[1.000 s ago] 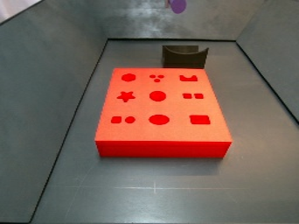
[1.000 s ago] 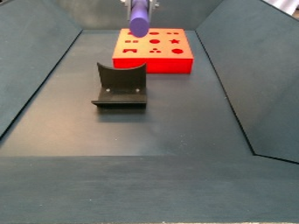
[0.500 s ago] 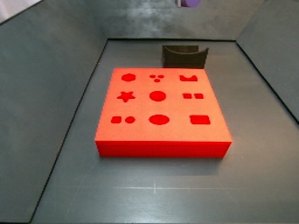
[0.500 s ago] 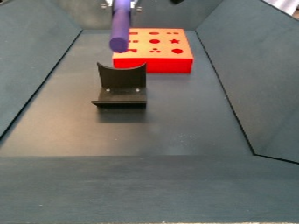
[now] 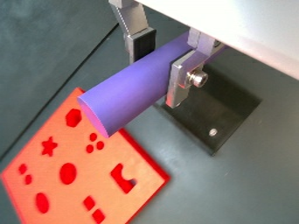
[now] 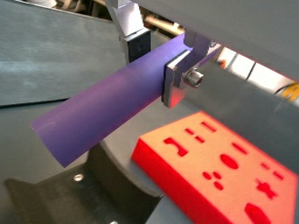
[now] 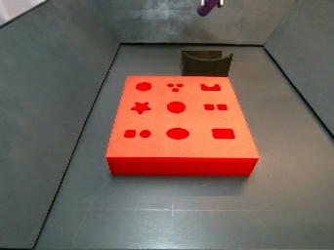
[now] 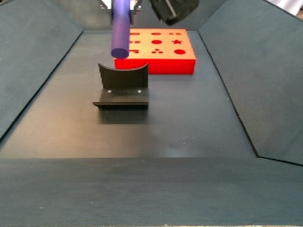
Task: Pick up the round object. Move up. Place the round object on the fixture. Regrasp the round object. Move to above the board. Insert the round object.
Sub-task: Place the round object on the fixture.
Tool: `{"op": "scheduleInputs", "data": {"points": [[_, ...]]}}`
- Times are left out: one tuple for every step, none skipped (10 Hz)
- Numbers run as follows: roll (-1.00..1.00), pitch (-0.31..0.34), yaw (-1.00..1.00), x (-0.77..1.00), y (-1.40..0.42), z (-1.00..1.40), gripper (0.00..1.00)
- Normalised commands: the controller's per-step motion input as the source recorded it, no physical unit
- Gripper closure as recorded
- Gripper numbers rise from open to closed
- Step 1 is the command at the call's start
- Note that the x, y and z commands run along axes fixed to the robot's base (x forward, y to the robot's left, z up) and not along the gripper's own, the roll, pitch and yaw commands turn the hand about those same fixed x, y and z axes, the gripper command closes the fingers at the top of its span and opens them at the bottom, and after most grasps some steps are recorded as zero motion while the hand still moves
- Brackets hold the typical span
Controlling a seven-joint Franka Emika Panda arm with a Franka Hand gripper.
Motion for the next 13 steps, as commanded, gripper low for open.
{"op": "scheduleInputs", "data": {"points": [[-0.43,0.050,-0.14,0.07,0.05,-0.01,1.00],[-0.25,0.022,-0.12,0.06,0.03,0.00,1.00],[-1.00,0.172,-0.04,0.12,0.13,-1.00,1.00],[-1.00,0.171,-0.06,0.13,0.14,-1.00,1.00],[-1.00,0.197,-0.09,0.14,0.14,-1.00,1.00],[-0.86,0.200,-0.12,0.15,0.14,-1.00,1.00],[-0.63,0.160,-0.15,0.15,0.14,-1.00,1.00],[-0.38,0.109,-0.18,0.16,0.14,-1.00,1.00],[-0.29,0.085,-0.18,0.17,0.14,-1.00,1.00],[-0.18,0.040,-0.18,0.17,0.12,-0.96,1.00],[-0.16,0.009,-0.17,0.14,0.11,-0.74,1.00],[-0.10,-0.032,-0.14,0.10,0.16,-0.57,1.00],[-0.09,-0.039,-0.14,0.09,0.17,-0.55,1.00]]}}
